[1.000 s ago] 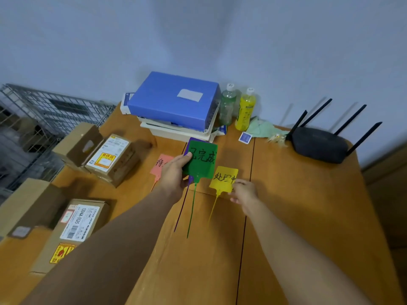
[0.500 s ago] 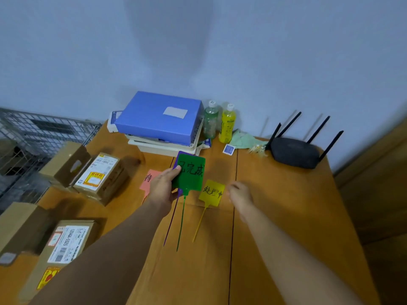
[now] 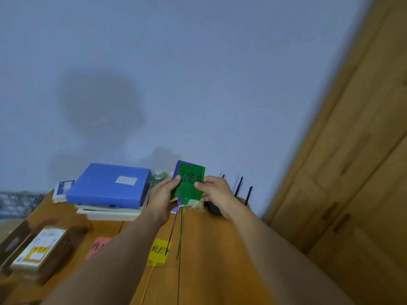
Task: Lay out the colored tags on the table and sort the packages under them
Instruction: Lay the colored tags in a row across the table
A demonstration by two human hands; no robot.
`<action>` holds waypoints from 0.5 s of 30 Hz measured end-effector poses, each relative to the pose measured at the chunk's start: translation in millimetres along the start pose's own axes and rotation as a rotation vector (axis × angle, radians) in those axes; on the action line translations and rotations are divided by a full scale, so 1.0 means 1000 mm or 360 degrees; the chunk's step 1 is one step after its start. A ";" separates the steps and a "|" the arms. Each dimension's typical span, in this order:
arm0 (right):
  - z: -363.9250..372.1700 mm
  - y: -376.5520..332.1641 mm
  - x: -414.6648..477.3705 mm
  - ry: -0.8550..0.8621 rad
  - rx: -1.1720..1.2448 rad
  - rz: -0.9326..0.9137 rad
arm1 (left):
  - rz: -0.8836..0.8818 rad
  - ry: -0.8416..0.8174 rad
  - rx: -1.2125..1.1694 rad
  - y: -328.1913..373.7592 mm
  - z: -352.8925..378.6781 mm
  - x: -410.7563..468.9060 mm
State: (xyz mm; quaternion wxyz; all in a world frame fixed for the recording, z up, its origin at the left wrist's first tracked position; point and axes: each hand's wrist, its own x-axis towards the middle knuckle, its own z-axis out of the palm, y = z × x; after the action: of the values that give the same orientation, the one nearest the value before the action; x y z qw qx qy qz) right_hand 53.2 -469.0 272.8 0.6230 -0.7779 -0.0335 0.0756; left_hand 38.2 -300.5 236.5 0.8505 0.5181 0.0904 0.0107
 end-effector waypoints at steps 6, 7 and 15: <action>-0.077 -0.018 -0.017 0.0228 0.0112 -0.0094 | -0.0009 -0.0155 -0.0014 0.007 0.071 -0.013; -0.091 -0.019 -0.019 0.0256 0.0134 -0.0111 | -0.0006 -0.0145 -0.0016 0.006 0.081 -0.012; -0.209 0.001 -0.023 0.0335 0.0348 -0.0116 | 0.0073 0.0012 -0.0048 -0.030 0.154 -0.015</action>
State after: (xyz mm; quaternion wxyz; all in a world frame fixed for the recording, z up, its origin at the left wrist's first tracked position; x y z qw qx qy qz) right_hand 63.3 -673.8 318.1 0.7064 -0.7072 0.0122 -0.0259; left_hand 46.3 -451.6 281.6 0.8574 0.5070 0.0816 0.0335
